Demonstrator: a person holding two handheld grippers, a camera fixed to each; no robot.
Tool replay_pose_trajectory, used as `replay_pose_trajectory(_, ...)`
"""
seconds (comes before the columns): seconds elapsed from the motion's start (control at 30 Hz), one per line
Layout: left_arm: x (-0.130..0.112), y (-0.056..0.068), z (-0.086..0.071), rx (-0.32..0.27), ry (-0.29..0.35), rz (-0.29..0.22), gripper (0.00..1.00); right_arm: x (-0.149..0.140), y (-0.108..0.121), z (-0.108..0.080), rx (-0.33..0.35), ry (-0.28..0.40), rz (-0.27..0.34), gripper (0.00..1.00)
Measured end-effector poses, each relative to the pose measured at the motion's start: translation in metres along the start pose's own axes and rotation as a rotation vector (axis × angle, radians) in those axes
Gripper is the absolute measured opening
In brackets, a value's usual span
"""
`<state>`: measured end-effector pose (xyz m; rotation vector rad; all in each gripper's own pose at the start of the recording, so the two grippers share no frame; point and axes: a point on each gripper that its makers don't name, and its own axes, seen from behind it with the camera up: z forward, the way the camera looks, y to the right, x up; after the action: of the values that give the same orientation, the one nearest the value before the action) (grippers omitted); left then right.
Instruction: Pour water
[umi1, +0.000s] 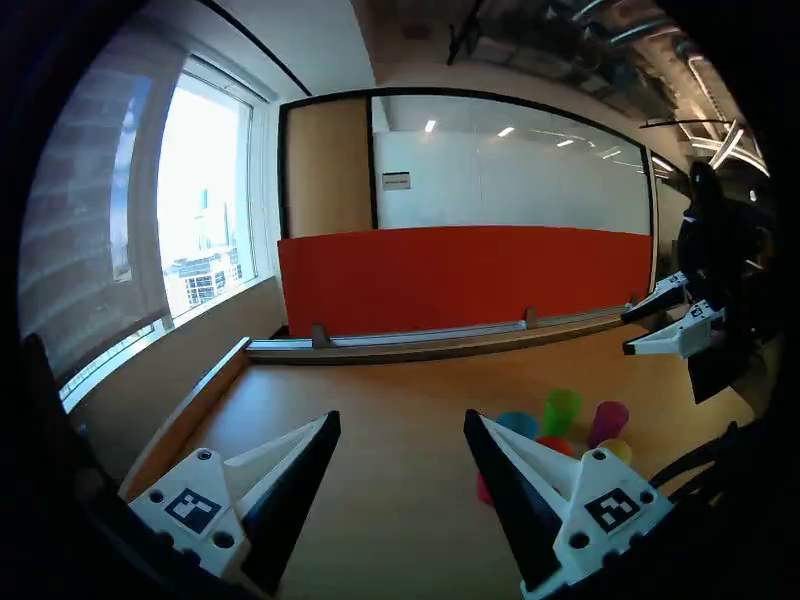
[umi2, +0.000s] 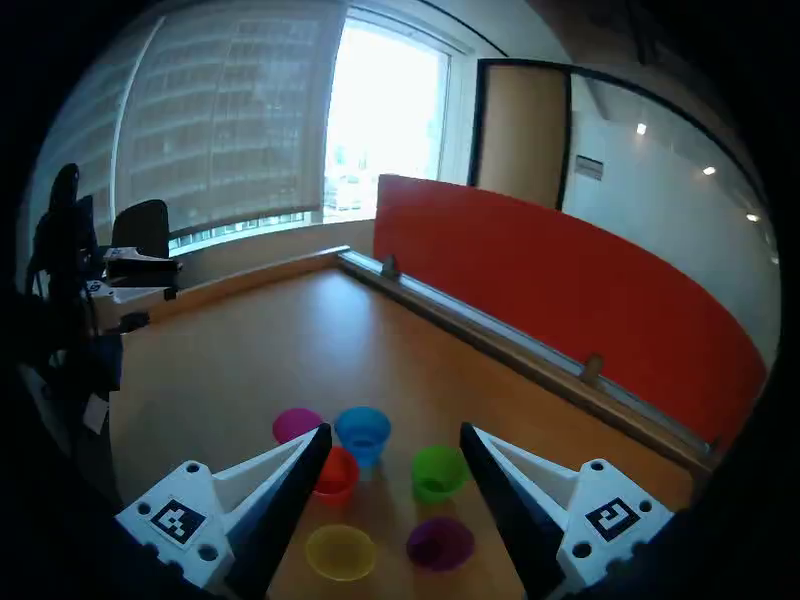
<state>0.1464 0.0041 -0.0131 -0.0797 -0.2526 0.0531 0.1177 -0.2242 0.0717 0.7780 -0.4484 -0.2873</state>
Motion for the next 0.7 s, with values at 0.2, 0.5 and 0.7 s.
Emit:
replay_pose_trajectory(0.2,-0.009,-0.002,0.0,0.007,-0.012,-0.009,0.92,-0.009,-0.007,0.029,0.045,-0.039,-0.019,0.99)
replay_pose_trajectory(0.5,-0.022,-0.003,0.0,0.007,-0.03,-0.012,0.92,-0.028,-0.018,0.073,0.091,-0.099,-0.036,1.0)
replay_pose_trajectory(0.7,-0.028,-0.004,0.002,0.004,-0.041,-0.018,0.92,-0.041,-0.022,0.099,0.11,-0.133,-0.034,0.99)
